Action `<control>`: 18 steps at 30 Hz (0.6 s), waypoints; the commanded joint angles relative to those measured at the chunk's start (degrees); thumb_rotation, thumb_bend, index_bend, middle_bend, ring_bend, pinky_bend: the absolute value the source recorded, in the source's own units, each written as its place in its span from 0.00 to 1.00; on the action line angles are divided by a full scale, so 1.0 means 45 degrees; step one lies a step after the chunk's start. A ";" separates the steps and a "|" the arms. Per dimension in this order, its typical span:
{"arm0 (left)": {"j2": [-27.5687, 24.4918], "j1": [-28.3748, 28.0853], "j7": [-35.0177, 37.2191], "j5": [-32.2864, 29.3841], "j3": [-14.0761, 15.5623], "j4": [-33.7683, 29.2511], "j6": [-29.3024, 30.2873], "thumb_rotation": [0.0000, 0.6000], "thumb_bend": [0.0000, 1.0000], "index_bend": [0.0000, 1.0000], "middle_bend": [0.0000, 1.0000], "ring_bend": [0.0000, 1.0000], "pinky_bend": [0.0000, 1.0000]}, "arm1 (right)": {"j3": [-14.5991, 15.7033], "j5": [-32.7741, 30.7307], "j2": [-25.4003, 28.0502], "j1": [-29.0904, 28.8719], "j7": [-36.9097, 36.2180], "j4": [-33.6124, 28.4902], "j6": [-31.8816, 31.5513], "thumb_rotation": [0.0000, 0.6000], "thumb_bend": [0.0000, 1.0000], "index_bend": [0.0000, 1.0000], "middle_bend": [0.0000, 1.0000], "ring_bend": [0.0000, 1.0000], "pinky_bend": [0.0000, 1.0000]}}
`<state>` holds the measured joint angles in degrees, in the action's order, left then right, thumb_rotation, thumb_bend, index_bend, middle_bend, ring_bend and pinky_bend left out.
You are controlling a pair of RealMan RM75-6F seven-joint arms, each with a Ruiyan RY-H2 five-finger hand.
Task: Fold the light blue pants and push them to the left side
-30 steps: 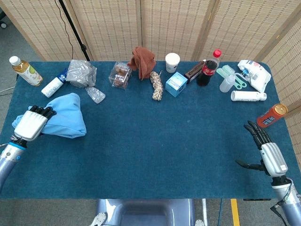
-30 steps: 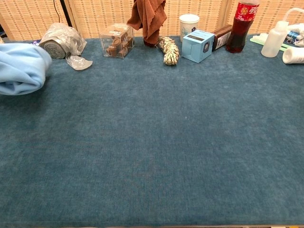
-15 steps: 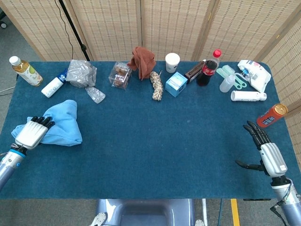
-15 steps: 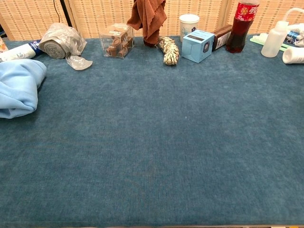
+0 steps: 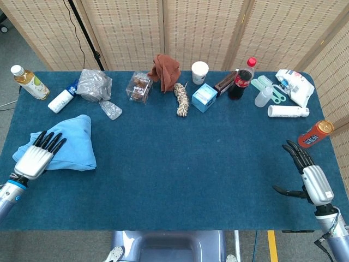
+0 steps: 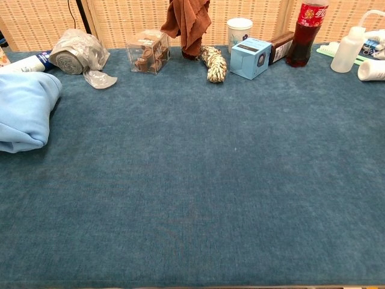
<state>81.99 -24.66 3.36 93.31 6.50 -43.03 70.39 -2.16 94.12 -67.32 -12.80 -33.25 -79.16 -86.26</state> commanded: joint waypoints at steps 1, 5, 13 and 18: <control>-0.0288 0.0129 -0.0197 -0.0032 0.0041 -0.0523 -0.0040 1.00 0.07 0.00 0.00 0.00 0.00 | 0.0037 0.0042 0.0016 -0.0015 0.0040 -0.0059 0.0037 1.00 0.00 0.00 0.00 0.00 0.06; -0.0600 0.0220 -0.0182 -0.0057 0.0009 -0.1135 0.0049 1.00 0.01 0.00 0.00 0.00 0.00 | 0.0056 0.0066 0.0038 -0.0003 0.0098 -0.0134 0.0011 1.00 0.00 0.00 0.00 0.00 0.06; -0.1836 0.1093 0.0723 -0.0141 -0.0166 -0.3219 0.1773 1.00 0.00 0.00 0.00 0.00 0.00 | 0.0070 0.0106 0.0169 0.0057 0.0166 -0.0300 -0.0119 1.00 0.00 0.00 0.00 0.00 0.06; -0.2684 0.1946 0.0915 -0.0726 -0.0495 -0.5166 0.2812 1.00 0.00 0.00 0.00 0.00 0.00 | -0.0027 0.0098 0.0244 0.0182 0.1067 -0.0270 -0.0405 1.00 0.00 0.00 0.00 0.00 0.04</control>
<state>72.62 -18.60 6.26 91.70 5.33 -61.48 79.69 -2.02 94.63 -66.34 -12.28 -30.37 -80.51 -87.45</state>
